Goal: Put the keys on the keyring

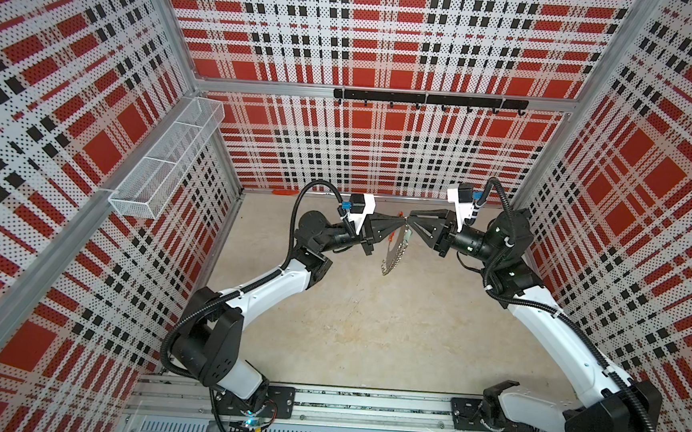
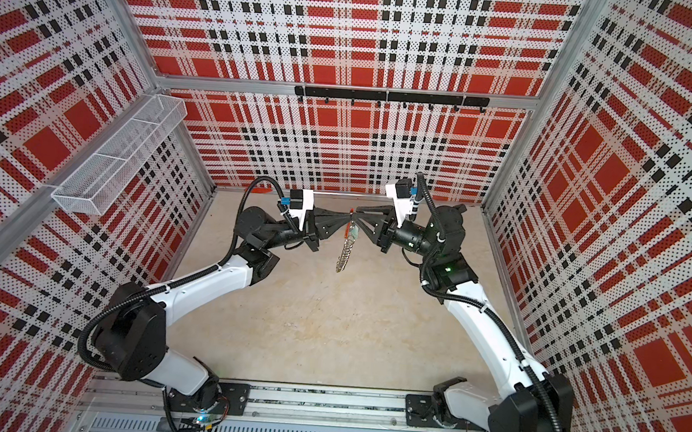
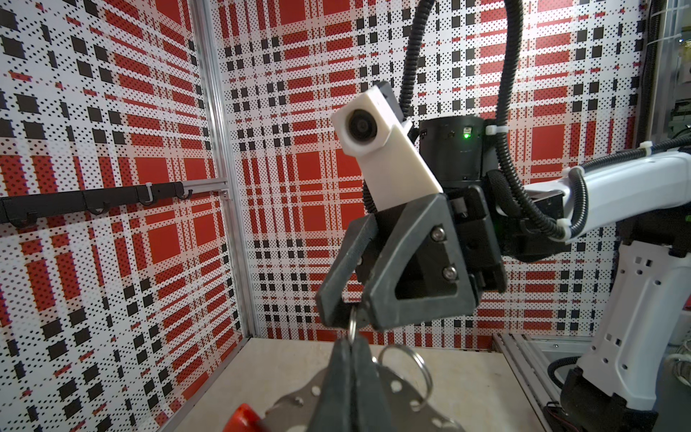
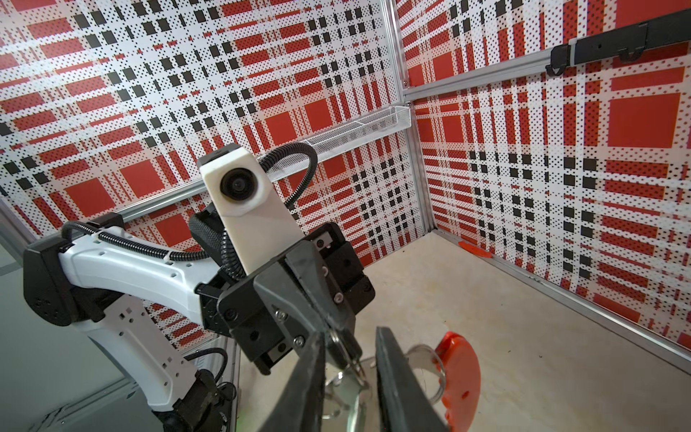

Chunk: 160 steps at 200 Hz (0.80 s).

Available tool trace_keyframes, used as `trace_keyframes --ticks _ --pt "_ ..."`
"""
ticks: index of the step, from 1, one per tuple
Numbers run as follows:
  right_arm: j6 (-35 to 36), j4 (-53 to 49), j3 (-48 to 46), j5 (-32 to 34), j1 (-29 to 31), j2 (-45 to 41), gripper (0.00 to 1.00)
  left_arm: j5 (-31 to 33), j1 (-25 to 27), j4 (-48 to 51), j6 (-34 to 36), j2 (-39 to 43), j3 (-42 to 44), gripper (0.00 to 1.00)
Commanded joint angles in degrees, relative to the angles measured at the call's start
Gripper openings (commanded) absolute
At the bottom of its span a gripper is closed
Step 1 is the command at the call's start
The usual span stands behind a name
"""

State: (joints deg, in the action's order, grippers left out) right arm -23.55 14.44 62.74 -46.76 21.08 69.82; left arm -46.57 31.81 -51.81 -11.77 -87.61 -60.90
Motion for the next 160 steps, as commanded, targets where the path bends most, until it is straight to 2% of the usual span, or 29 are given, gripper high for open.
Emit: trace_keyframes --ticks 1,30,90,160 --pt "0.4 0.7 -0.3 -1.3 -0.3 0.5 0.25 -0.7 -0.4 -1.7 -0.3 1.2 -1.3 0.0" --pt "0.5 0.7 -0.7 -1.3 -0.3 0.6 0.25 -0.7 -0.5 -1.7 -0.4 1.4 -1.3 0.0" --pt "0.3 0.9 -1.5 -1.4 -1.7 -0.5 0.31 -0.8 -0.5 -1.7 -0.4 1.4 -1.1 0.0" --pt "-1.6 3.2 -2.1 -3.5 -1.7 0.2 0.23 -0.9 -0.2 -1.8 -0.8 0.8 -1.6 0.0"
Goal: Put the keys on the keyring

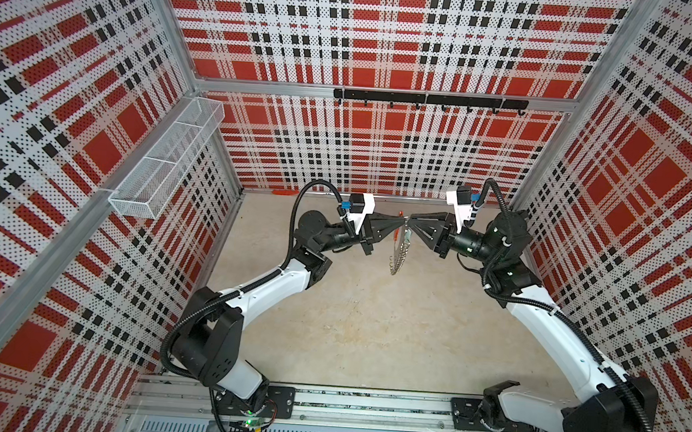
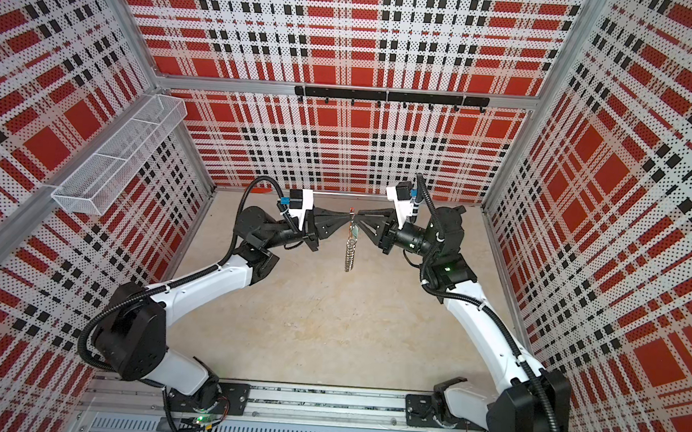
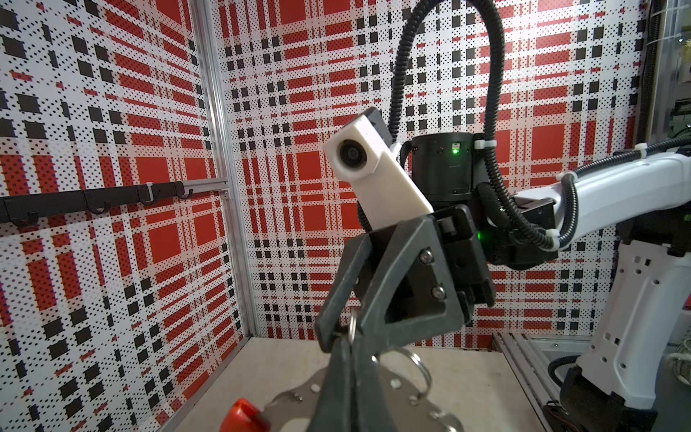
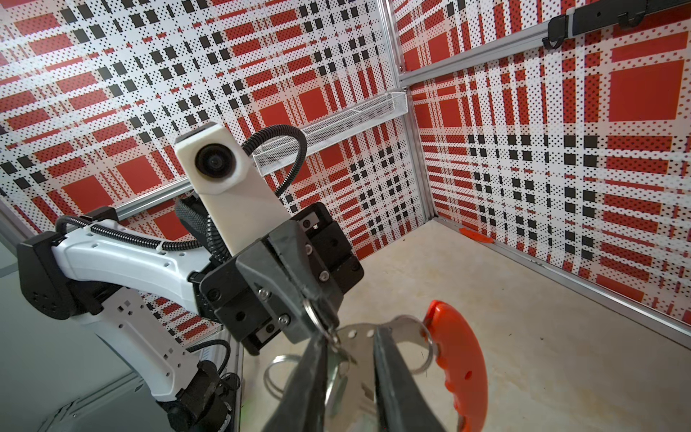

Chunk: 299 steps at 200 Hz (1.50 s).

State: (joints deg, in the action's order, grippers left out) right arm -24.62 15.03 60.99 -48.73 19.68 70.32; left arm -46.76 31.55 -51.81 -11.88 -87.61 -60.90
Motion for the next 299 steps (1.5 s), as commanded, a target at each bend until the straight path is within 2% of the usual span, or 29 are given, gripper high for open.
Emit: trace_keyframes --ticks 1,40,117,138,163,187,215,261,299 --pt "-0.5 2.6 -0.3 -1.6 -0.3 -0.3 0.23 -0.6 0.0 -1.8 -0.7 0.8 -1.6 0.0" --pt "-0.5 2.9 0.1 -1.7 -0.3 -0.2 0.2 -0.7 0.0 -1.8 -0.7 0.8 -1.6 0.0" --pt "-0.4 3.0 0.7 -2.2 -0.3 0.4 0.03 -0.9 0.1 -1.8 -1.5 0.4 -1.6 0.0" --pt "-0.2 3.0 1.0 -2.1 -0.3 0.3 0.05 -1.0 0.0 -1.8 -1.7 0.2 -1.7 0.0" --pt "0.0 3.0 1.5 -2.4 -0.3 0.6 0.18 -1.1 -0.1 -1.8 -2.0 0.1 -2.0 0.0" --pt "0.2 3.0 1.9 -2.6 -0.2 0.9 0.18 -1.6 0.0 -1.8 -2.4 -0.2 -2.3 0.0" --pt "0.2 3.0 2.4 -3.1 -0.2 1.5 0.11 -2.3 0.0 -1.8 -3.1 -0.5 -2.6 0.0" --pt "0.5 3.2 2.8 -3.5 0.0 1.8 0.1 -4.0 -0.3 -1.9 -5.5 -1.7 -3.7 0.0" --pt "0.7 3.4 3.3 -4.0 0.3 2.0 0.0 -5.1 -0.7 -1.9 -7.9 -2.7 -5.0 0.0"
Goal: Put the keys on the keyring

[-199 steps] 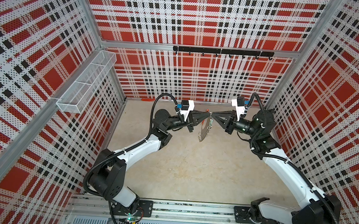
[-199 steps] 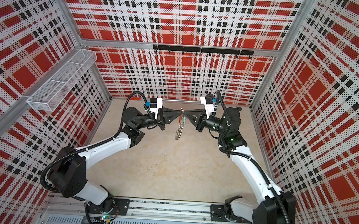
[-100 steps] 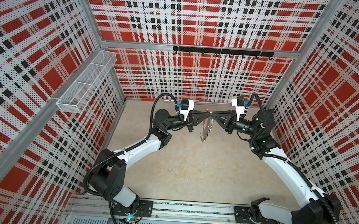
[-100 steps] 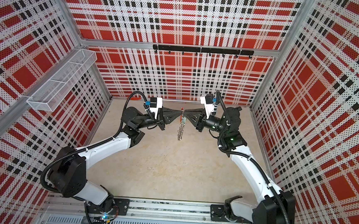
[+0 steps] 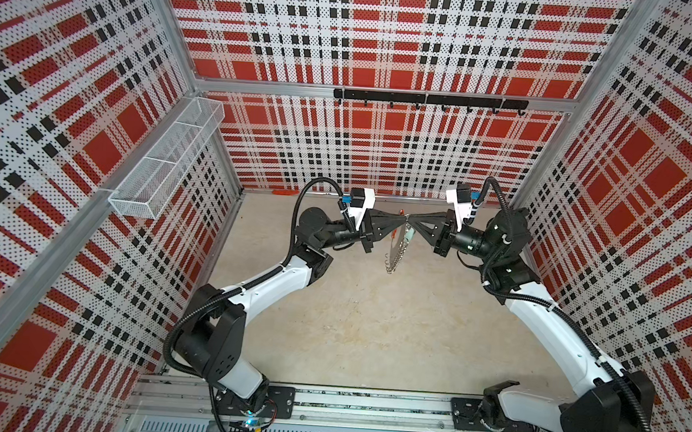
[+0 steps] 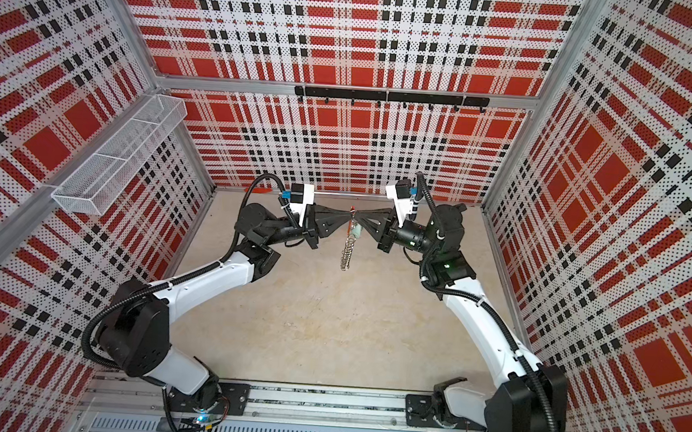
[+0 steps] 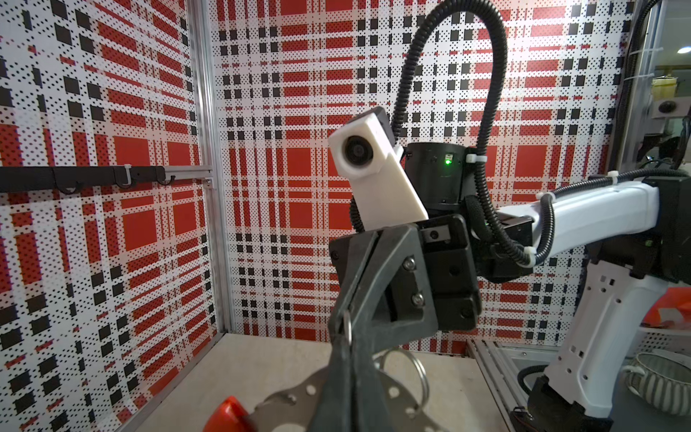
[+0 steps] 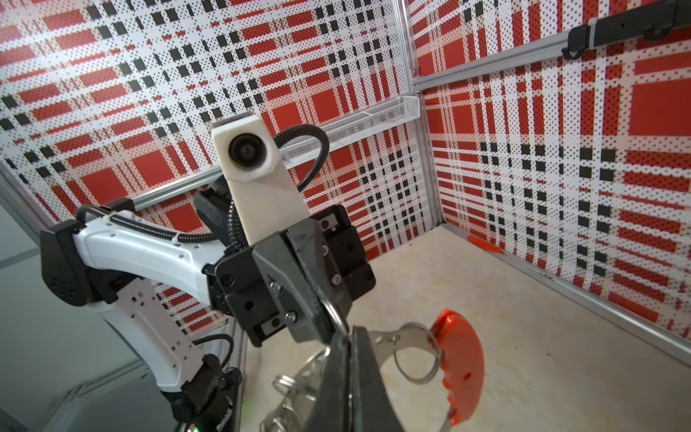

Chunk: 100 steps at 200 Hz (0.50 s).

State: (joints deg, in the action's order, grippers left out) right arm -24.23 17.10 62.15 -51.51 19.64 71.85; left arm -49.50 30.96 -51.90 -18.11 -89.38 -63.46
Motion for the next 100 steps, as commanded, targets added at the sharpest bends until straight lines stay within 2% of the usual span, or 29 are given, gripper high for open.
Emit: trace_keyframes --ticks 1,54,73,100 --pt "0.3 1.4 2.1 -1.2 0.4 0.5 0.0 -2.4 -0.1 -1.8 -1.8 -1.0 -2.5 0.0" --pt "2.0 -0.1 1.9 0.0 0.4 -0.5 0.0 -2.6 -0.7 -1.8 -2.2 -1.3 -2.2 0.0" --pt "4.9 -3.1 2.2 2.3 0.5 -1.4 0.0 -1.8 -1.1 -1.8 -0.3 -0.4 -1.0 0.23" --pt "12.9 -11.5 3.3 7.0 0.5 -3.1 0.0 1.7 -2.2 -1.4 6.9 3.8 3.3 0.42"
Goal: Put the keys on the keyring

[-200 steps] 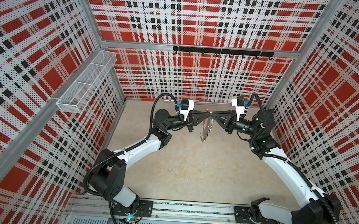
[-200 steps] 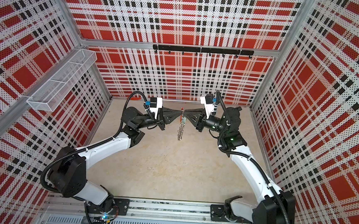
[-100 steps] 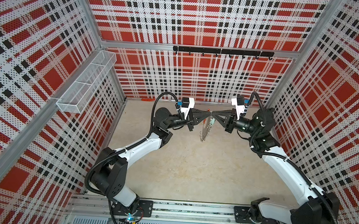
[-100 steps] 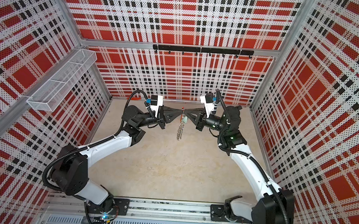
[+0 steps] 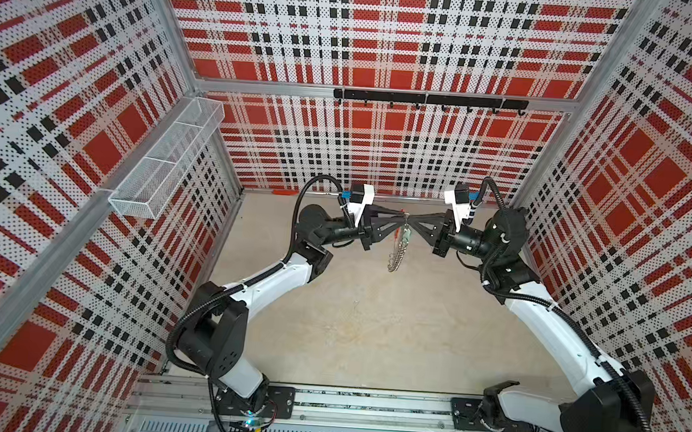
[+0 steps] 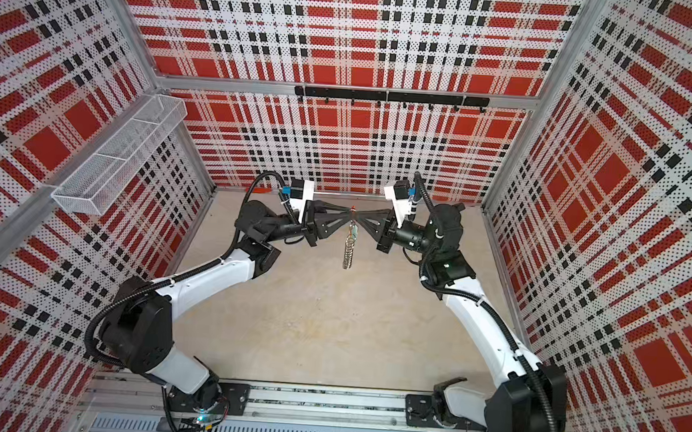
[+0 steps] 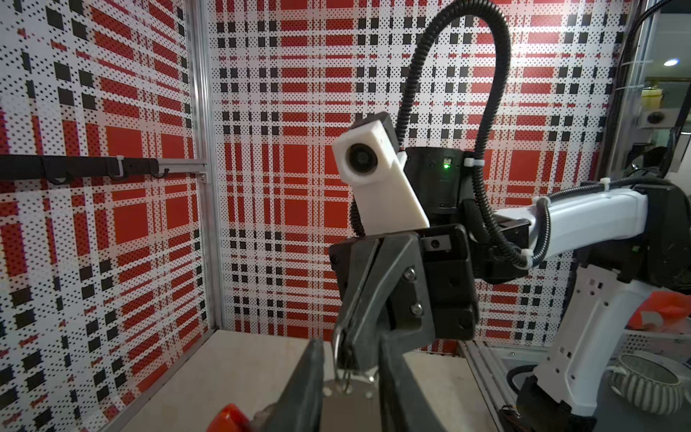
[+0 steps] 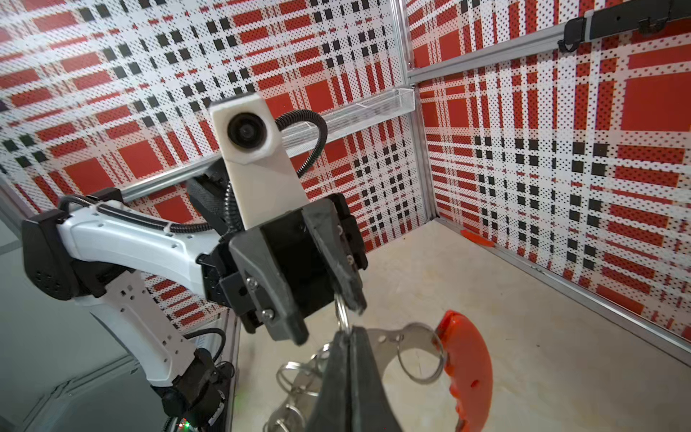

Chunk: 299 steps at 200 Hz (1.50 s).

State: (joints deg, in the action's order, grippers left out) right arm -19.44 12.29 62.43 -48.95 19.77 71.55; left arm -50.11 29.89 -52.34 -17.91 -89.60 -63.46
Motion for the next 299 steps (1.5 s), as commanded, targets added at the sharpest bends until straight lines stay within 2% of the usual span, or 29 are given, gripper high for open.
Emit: trace_keyframes --ticks 1,24,41,59,87,138,203,299 --pt "8.5 -7.0 3.0 4.7 0.3 -2.9 0.0 2.5 -1.2 -1.0 7.0 4.2 3.5 0.43" --pt "17.3 -14.2 3.8 8.3 0.8 -4.2 0.0 2.3 -1.8 3.6 15.2 7.4 5.5 0.44" --pt "25.4 -20.5 5.0 11.8 2.0 -4.6 0.0 -1.6 -1.9 10.8 23.3 8.6 4.8 0.41" --pt "33.4 -27.0 6.9 16.0 3.3 -4.3 0.0 -3.1 -1.8 19.8 30.7 9.3 2.8 0.34" --pt "38.6 -32.7 9.8 17.9 3.4 -3.8 0.0 -3.4 -1.8 30.5 36.8 8.9 -1.0 0.3" --pt "39.7 -35.3 11.2 15.1 3.7 -3.4 0.0 -2.7 -0.8 41.7 42.7 6.7 -6.5 0.25" --pt "39.7 -35.5 10.3 15.3 5.3 -3.3 0.0 -3.9 -0.4 46.3 44.4 4.2 -10.7 0.22" --pt "40.2 -35.9 11.6 15.5 6.1 -2.2 0.0 -3.8 1.2 46.8 44.5 1.8 -12.9 0.22"
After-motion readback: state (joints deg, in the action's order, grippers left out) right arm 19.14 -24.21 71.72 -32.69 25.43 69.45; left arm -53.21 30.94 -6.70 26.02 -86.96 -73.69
